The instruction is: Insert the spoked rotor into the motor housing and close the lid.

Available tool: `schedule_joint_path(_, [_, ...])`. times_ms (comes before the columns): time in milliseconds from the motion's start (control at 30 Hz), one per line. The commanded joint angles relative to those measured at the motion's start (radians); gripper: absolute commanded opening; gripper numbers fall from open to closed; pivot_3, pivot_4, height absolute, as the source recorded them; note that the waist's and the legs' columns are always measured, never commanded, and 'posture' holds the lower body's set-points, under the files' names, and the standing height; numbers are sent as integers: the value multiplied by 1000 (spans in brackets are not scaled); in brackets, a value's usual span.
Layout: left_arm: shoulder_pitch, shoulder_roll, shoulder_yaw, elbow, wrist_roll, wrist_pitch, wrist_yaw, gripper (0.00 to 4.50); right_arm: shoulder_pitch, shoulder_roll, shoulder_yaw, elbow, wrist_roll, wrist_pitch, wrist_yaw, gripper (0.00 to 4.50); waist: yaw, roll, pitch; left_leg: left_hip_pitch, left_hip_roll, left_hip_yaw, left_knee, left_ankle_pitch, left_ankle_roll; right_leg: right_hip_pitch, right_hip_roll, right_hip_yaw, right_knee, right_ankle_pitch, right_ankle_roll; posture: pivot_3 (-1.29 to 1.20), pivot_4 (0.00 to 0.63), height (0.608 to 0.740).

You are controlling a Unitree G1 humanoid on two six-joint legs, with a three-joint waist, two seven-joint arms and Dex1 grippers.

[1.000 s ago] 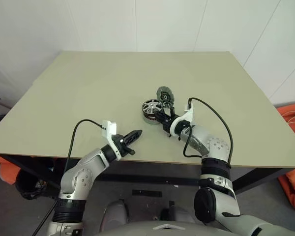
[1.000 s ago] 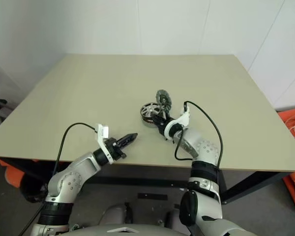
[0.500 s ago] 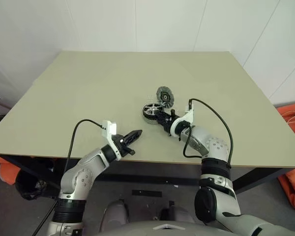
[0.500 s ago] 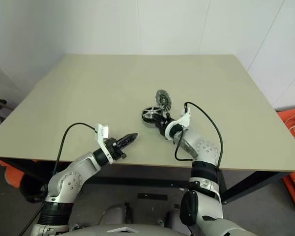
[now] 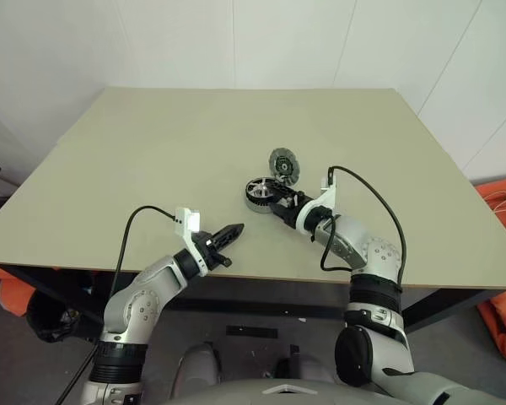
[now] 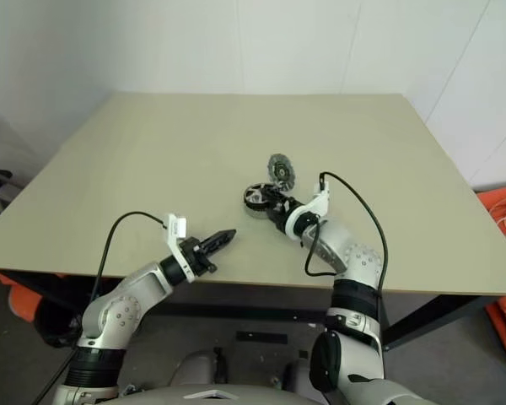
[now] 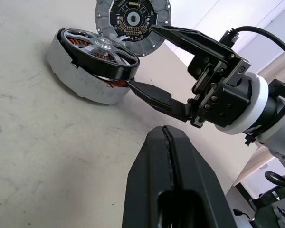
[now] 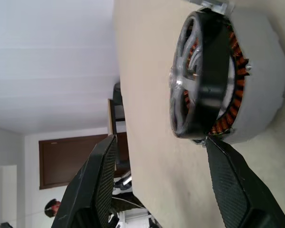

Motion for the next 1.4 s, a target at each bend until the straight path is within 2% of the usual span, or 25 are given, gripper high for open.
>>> schedule_joint_path(33, [-4,2,6,-38,-17,0,-9,0,7,-23,13,-83,74,21,-41,3340,0,0,0,0,0,0,0,0,0,0,0,0,0,0,0,0,0,740])
schedule_joint_path(133, [-2,2,5,-39,-18,0,-9,0,44,-53,30,-118,102,39,-72,3340,1,0,0,1,0,0,0,0,0,1,0,0,0,0,0,0,0,740])
schedule_joint_path(200, [-2,3,6,-38,-19,0,-9,0,55,-104,88,-193,18,33,-4,3340,1,0,0,1,0,0,0,0,0,1,0,0,0,0,0,0,0,740])
schedule_joint_path(300, [-2,5,5,-38,-21,1,-10,0,57,-200,228,-335,-159,-25,180,2752,0,0,0,0,0,0,1,0,0,0,0,0,0,0,1,0,0,740])
schedule_joint_path(433, [-1,6,5,-39,-25,2,-10,0,65,-312,464,-452,-453,-198,430,1372,1,-1,0,0,1,0,1,0,0,1,1,0,-1,0,2,0,0,740])
schedule_joint_path(567, [0,3,5,-39,-25,-2,-7,0,87,-366,660,-455,-722,-390,588,29,3,-1,0,0,0,0,1,0,0,1,0,0,-1,0,2,0,0,740])
schedule_joint_path(767, [6,-13,20,-42,-17,-32,12,0,90,-346,781,-287,-992,-619,700,29,2,-3,0,-1,0,0,3,-1,2,1,0,0,-1,-2,-2,0,0,740])
schedule_joint_path(1000, [15,-22,36,-52,-15,-52,38,0,38,-280,801,-10,-1204,-809,720,29,-3,-4,0,-1,1,0,4,-2,3,1,0,0,-1,1,-8,0,0,740])
schedule_joint_path(1400, [21,-18,32,-59,-22,-48,40,0,-74,-195,687,232,-1317,-919,658,29,-5,-4,0,-1,1,0,6,-4,7,2,0,0,0,2,-11,0,0,740])
